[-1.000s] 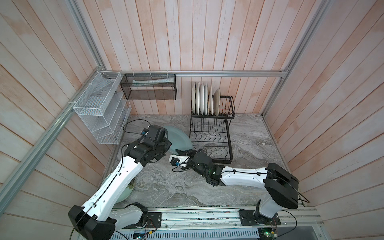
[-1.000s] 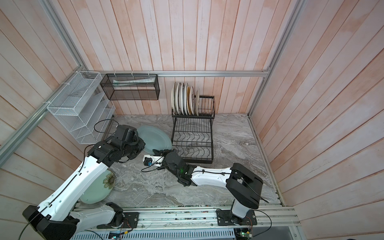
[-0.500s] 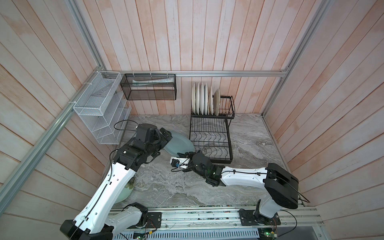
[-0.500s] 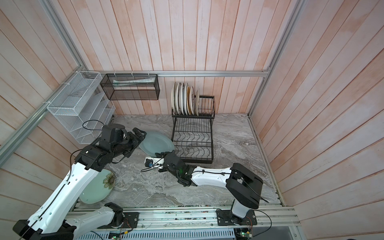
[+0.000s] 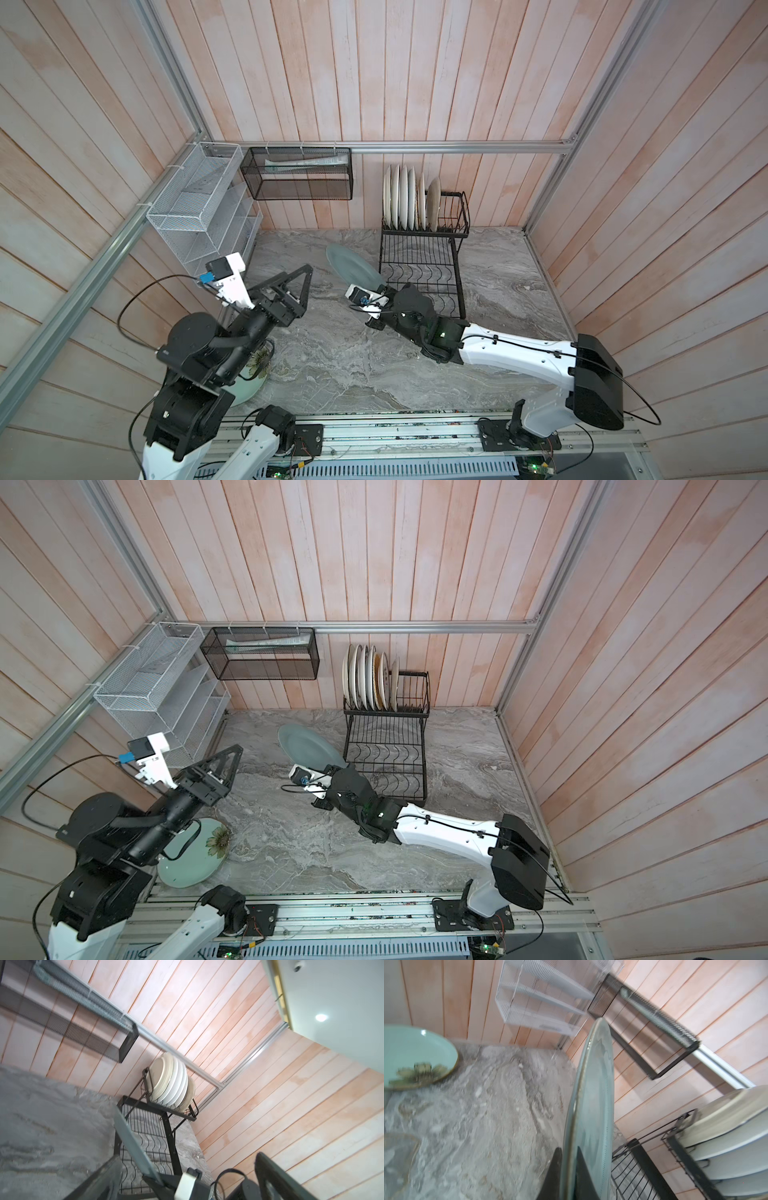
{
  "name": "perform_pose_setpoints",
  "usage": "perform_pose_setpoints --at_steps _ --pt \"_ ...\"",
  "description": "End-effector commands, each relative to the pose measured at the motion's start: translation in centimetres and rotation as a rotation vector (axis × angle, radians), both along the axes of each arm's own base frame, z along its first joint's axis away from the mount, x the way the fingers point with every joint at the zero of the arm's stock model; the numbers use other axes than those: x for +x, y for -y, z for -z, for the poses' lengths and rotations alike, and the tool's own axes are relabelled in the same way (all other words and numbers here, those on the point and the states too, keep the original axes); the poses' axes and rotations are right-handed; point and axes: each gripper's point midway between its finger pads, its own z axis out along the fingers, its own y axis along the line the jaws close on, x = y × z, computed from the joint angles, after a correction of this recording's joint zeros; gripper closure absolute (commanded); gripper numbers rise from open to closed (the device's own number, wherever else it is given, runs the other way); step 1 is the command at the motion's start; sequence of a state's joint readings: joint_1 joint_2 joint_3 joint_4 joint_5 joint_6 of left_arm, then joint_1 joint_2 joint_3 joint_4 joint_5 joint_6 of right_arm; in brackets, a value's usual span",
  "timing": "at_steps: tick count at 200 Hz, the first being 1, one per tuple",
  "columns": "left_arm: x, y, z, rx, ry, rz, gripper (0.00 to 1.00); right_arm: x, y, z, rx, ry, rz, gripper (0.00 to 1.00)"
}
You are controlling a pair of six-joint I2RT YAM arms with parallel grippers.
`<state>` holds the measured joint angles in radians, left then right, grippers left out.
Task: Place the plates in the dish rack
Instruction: 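Open and withdraw the left gripper while the right gripper holds the plate, then raise the pale green plate up to the upper rack tier with the right gripper, then lower the pale green plate into the upper rack slot with the right gripper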
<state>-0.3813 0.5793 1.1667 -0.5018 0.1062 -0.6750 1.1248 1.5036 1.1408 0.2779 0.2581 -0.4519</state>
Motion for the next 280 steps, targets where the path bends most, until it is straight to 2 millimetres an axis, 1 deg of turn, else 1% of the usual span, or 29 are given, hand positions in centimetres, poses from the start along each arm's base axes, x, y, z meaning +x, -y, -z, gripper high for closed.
perform_pose_setpoints --at_steps 1,15,19,21,28,32,36,54,65,79,89,103,119,135,148,163,176,193,207,220,242,254,280 --pt "-0.4 0.7 0.2 0.109 0.138 0.032 0.00 -0.3 3.5 -15.0 0.373 0.071 0.061 1.00" --pt "-1.0 1.3 1.6 0.179 0.206 0.059 0.00 -0.7 5.0 -18.6 0.446 0.076 0.052 1.00" --pt "-0.8 1.4 2.5 0.210 0.220 0.060 0.00 -0.7 5.5 -19.6 0.468 0.076 0.050 1.00" --pt "-0.9 1.4 2.6 0.223 0.235 0.057 0.00 -0.8 5.7 -20.0 0.477 0.075 0.049 1.00" --pt "-0.4 1.4 4.3 0.271 0.244 0.043 0.00 -0.7 6.8 -21.8 0.519 0.074 0.053 1.00" --pt "0.0 1.3 5.6 0.295 0.233 0.030 0.00 -0.6 7.4 -22.7 0.540 0.071 0.057 1.00" --pt "0.4 1.2 6.7 0.314 0.226 0.017 0.00 -0.4 7.9 -23.4 0.558 0.065 0.060 1.00" --pt "1.0 1.6 10.6 0.374 0.204 0.033 0.00 1.2 11.4 -26.7 0.651 0.031 0.103 1.00" --pt "1.3 2.1 12.5 0.374 0.187 0.059 0.00 2.6 13.5 -28.1 0.700 0.022 0.146 1.00" --pt "1.6 2.9 14.7 0.375 0.160 0.099 0.00 4.0 16.1 -29.5 0.747 0.030 0.206 1.00" --pt "1.6 3.2 15.8 0.376 0.141 0.122 0.00 4.8 17.8 -30.3 0.774 0.038 0.244 1.00" --pt "1.4 3.6 17.1 0.377 0.125 0.152 0.00 6.3 19.9 -30.8 0.799 0.038 0.299 1.00" --pt "1.2 3.6 18.0 0.368 0.122 0.154 0.00 8.2 21.9 -30.4 0.815 0.015 0.354 1.00" --pt "0.8 3.7 17.8 0.362 0.146 0.165 0.00 10.1 23.7 -29.5 0.833 -0.010 0.399 1.00" --pt "0.7 3.7 17.9 0.359 0.147 0.167 0.00 11.4 24.6 -28.7 0.849 -0.032 0.421 1.00" --pt "0.9 3.5 18.3 0.366 0.116 0.157 0.00 12.9 25.3 -27.9 0.852 -0.054 0.439 1.00" --pt "0.9 3.1 18.3 0.356 0.102 0.138 0.00 14.3 25.9 -27.4 0.863 -0.080 0.442 1.00" --pt "0.4 3.0 17.6 0.331 0.129 0.134 0.00 16.5 26.3 -26.0 0.853 -0.125 0.457 1.00" --pt "-0.1 2.8 17.0 0.311 0.147 0.132 0.00 18.0 26.3 -25.0 0.851 -0.162 0.457 1.00" --pt "-0.4 2.5 16.9 0.303 0.148 0.118 0.00 19.1 26.2 -24.0 0.853 -0.200 0.451 1.00" --pt "-0.6 2.2 16.7 0.287 0.170 0.093 0.00 20.4 25.5 -22.7 0.843 -0.231 0.444 1.00" --pt "-0.6 2.3 16.7 0.282 0.170 0.099 0.00 21.0 25.1 -22.0 0.832 -0.246 0.442 1.00" --pt "-0.5 2.7 17.1 0.290 0.151 0.120 0.00 22.1 25.0 -21.1 0.833 -0.274 0.438 1.00"
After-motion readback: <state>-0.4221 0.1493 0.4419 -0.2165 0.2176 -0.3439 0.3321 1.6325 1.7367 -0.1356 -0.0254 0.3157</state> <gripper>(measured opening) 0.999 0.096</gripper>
